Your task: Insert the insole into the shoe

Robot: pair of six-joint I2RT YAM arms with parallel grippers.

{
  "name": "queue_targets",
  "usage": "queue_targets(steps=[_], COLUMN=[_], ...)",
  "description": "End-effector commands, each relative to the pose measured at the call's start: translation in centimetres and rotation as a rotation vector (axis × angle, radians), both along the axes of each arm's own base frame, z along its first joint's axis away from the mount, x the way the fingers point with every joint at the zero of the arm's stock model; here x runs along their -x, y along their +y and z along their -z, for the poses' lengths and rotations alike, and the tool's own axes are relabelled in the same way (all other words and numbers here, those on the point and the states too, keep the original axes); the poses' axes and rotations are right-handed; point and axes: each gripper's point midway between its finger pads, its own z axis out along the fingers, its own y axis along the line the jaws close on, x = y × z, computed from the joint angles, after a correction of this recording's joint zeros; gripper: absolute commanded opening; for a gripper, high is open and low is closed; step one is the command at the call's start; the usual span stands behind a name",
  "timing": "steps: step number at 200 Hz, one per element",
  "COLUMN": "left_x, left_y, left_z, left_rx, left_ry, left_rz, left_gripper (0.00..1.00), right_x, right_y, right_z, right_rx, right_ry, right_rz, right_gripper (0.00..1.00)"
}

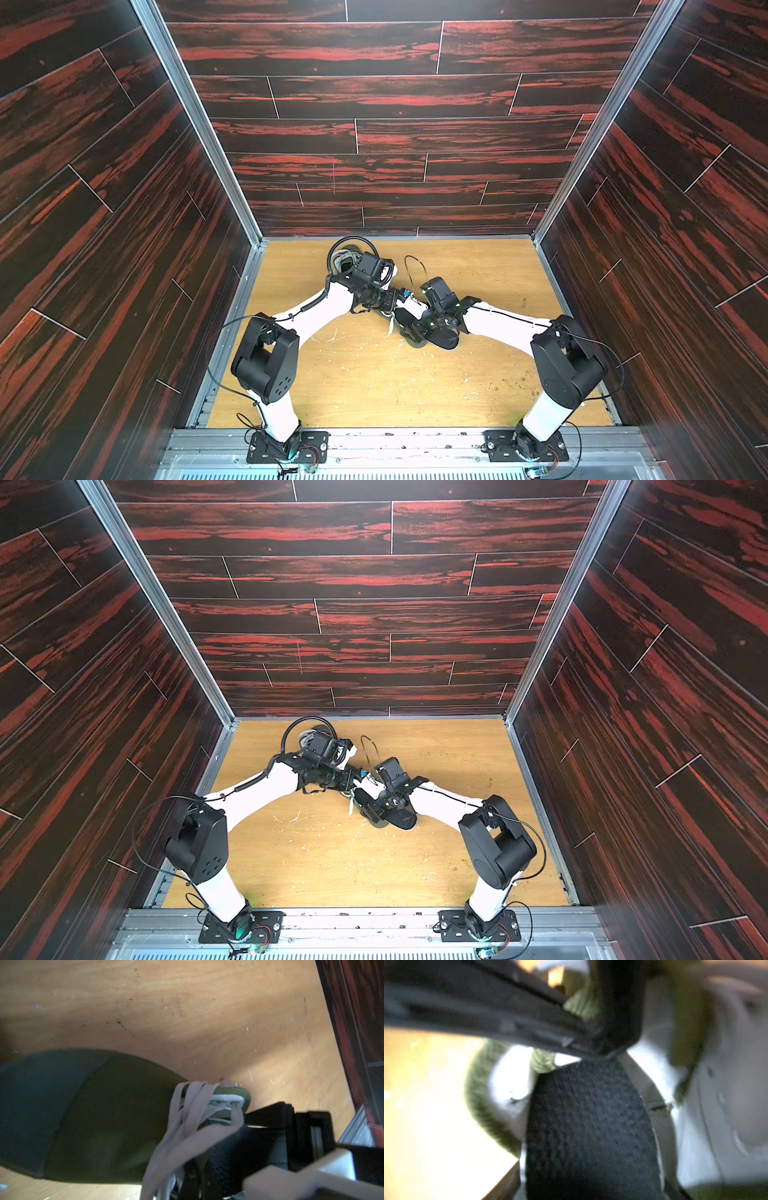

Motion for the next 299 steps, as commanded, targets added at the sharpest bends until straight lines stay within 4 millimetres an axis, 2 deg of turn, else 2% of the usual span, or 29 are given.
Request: queue_targets(steps=[1, 35, 57, 84, 114, 140, 154, 176, 207, 234, 259, 286, 299], left_x=[-0.7, -0.8, -1.1, -1.1, -1.3, -1.6, -1.6, -1.3, -1.3, -1.3, -1.5, -1.5, -1.4], left_y=[-0.9, -0.5, -0.2, -0.4, -0.7, -0.5, -0.7, -1.4, -1.8, -1.9, -2.0, -2.1, -2.2], left_z=[-0.2, -0.1, 0.0, 0.2, 0.3, 0.2, 0.1, 0.1, 0.1, 0.0, -0.4, -0.7, -0.6], left_rx=[0.051, 0.041, 0.031, 0.039, 0.051, 0.040, 0.045, 0.049, 0.054, 0.055, 0.060, 0.059, 0.054], left_ry=[-0.006, -0.002, 0.001, 0.003, -0.002, -0.016, -0.021, -0.028, -0.031, -0.033, -0.041, -0.048, -0.048], left_rz=[-0.061, -0.093, -0.117, -0.121, -0.111, -0.128, -0.127, -0.109, -0.094, -0.090, -0.088, -0.080, -0.071], left_gripper=[0.00, 0.00, 0.00, 0.00, 0.00, 0.00, 0.00, 0.00, 0.00, 0.00, 0.00, 0.00, 0.00], right_x=[0.4, -0.1, -0.3, -1.0, -1.6, -2.1, -1.5, -1.0, -3.2, -4.2, -4.0, -3.5, -3.3], right_y=[1.1, -0.1, -1.7, -4.5, -6.3, -9.8, -10.6, -9.8, -9.0, -8.3, -7.2, -6.6, -6.3], right_z=[-1.7, -4.5, -5.8, -6.4, -6.4, -6.0, -5.9, -5.6, -4.5, -3.6, -3.3, -3.1, -3.2], right_rx=[-0.083, -0.131, -0.130, -0.147, -0.168, -0.145, -0.181, -0.242, -0.257, -0.241, -0.256, -0.266, -0.274], right_ry=[0.035, 0.048, 0.087, 0.169, 0.261, 0.331, 0.366, 0.400, 0.378, 0.369, 0.390, 0.399, 0.405], right_rz=[-0.011, 0.063, 0.135, 0.254, 0.340, 0.525, 0.570, 0.542, 0.537, 0.492, 0.433, 0.426, 0.415], right_gripper=[0.93, 0.93, 0.94, 0.94, 0.92, 0.82, 0.79, 0.72, 0.65, 0.60, 0.48, 0.39, 0.29])
